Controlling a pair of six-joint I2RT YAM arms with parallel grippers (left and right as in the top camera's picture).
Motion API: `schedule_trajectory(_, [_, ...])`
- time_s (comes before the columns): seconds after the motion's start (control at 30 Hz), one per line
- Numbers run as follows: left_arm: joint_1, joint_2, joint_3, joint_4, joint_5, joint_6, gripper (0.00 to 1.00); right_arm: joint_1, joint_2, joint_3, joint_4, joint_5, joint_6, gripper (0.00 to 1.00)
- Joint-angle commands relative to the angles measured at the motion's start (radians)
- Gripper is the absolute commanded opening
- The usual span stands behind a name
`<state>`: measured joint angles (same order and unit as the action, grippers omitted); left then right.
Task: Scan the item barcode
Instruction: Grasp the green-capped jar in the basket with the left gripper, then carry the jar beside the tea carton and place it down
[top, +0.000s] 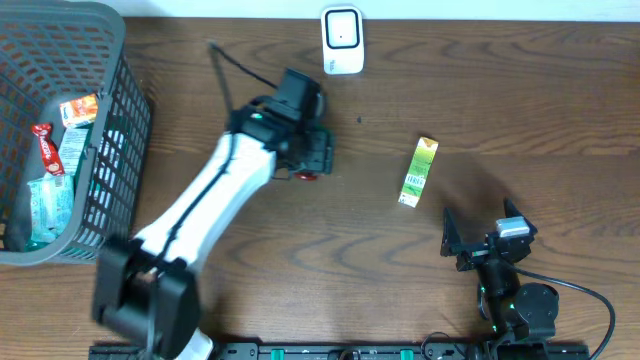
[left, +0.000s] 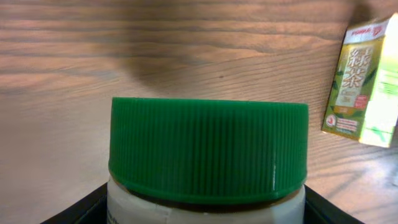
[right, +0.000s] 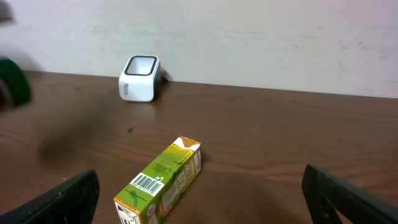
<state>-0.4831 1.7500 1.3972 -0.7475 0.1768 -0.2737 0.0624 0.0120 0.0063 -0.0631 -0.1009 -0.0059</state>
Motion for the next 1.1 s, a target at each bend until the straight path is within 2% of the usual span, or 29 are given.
schedule_trajectory(0.0, [-0.032, 0.055, 0.006, 0.038, -0.009, -0.040, 0.67, 0.005, -0.004, -0.001, -0.003, -0.002, 0.016, 0.99])
schedule_trajectory(0.6, [-0.106, 0.269, 0.006, 0.254, -0.006, -0.088, 0.68, 0.005, -0.004, -0.001, -0.003, -0.002, 0.016, 0.99])
schedule_trajectory(1.07, [-0.182, 0.341, 0.006, 0.298, -0.004, -0.177, 0.68, 0.005, -0.004, -0.001, -0.003, -0.002, 0.016, 0.99])
